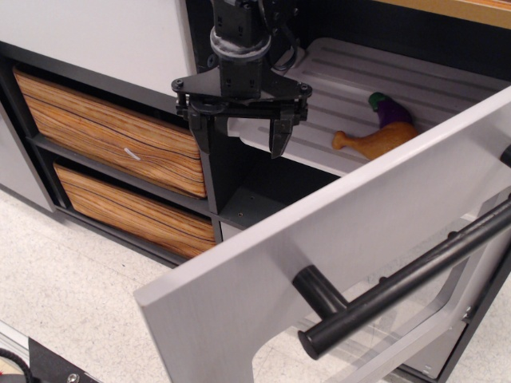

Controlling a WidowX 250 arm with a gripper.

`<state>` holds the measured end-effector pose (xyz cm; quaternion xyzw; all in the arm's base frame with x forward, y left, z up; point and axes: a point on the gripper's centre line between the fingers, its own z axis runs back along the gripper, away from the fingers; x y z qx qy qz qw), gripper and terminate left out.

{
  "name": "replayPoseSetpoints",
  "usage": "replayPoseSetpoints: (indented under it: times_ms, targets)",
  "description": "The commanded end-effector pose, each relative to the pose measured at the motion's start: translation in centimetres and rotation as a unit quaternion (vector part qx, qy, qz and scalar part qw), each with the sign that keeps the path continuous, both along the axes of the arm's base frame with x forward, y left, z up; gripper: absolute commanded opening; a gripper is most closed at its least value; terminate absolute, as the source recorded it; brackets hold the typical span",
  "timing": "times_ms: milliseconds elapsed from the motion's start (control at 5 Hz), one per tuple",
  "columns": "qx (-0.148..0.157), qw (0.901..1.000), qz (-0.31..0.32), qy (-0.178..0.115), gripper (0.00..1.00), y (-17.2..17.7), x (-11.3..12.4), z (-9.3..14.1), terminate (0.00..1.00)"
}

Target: Close oven

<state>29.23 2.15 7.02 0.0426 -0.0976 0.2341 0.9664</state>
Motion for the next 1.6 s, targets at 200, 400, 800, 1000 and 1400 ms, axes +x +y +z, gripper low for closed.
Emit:
replayPoseSetpoints:
  times_ms: [200,400,800,1000,1400]
  targets:
    - [-0.021,0.9988,0.043,0.01,1.0,-1.0,-1.1,2.4,0.0]
    - [-0.041,0.9974,0.058,0.01,1.0,-2.4,-2.5,5.1,0.0]
    - [-0.078,0.9932,0.081,0.03,1.0,-6.1,-4.3,9.9,0.0]
    - [-0.113,0.9883,0.091,0.047,1.0,-7.4,-5.2,12.0,0.0]
    - [-0.143,0.9859,0.08,0.034,1.0,-10.3,-7.4,14.7,0.0]
